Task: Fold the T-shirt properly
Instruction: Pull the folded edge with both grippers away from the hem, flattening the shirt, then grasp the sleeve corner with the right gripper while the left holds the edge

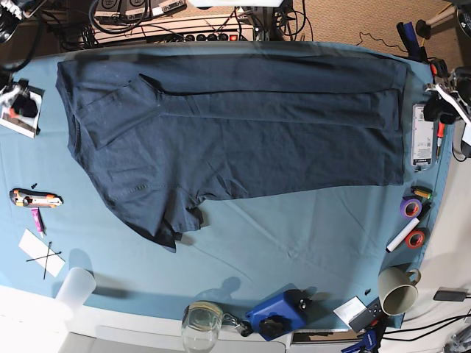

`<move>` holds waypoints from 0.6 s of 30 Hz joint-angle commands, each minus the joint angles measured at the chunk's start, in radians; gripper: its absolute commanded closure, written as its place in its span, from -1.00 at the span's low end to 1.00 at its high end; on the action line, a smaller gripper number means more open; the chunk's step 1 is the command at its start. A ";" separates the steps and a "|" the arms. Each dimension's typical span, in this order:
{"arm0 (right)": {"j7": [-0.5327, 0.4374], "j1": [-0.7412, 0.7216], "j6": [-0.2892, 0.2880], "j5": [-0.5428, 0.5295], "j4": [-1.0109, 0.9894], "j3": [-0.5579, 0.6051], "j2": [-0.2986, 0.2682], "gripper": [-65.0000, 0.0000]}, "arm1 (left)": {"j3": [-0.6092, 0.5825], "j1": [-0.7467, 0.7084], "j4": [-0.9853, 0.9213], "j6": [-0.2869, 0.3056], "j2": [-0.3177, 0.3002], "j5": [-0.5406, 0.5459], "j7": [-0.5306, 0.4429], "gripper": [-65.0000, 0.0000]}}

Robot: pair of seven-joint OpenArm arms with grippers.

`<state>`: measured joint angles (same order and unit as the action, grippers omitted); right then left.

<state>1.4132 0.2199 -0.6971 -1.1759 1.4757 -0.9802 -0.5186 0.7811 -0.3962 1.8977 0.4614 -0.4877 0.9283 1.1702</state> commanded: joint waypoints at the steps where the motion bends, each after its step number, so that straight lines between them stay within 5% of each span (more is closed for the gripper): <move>1: -0.018 -0.023 -0.001 -0.027 0.017 -0.008 -0.029 0.50 | 0.002 0.021 0.017 0.004 -0.004 0.018 -0.020 0.17; 5: -0.036 -0.125 -0.001 0.051 0.016 0.003 -0.027 0.49 | -0.041 0.089 0.016 0.000 0.028 -0.005 -0.020 0.17; 9: -0.087 -0.219 -0.001 0.182 0.013 0.073 -0.027 0.21 | -0.092 0.136 0.016 0.001 0.044 -0.016 -0.045 0.17; 18: -0.361 -0.469 0.012 0.567 -0.203 0.427 -0.027 0.20 | -0.256 0.181 0.013 -0.054 0.045 -0.170 -0.114 0.17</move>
<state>1.0721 -0.2310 -0.6788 -0.5930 1.2549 -0.5438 -0.5171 0.5198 -0.2234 1.8977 0.4080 -0.4271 0.7456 1.0805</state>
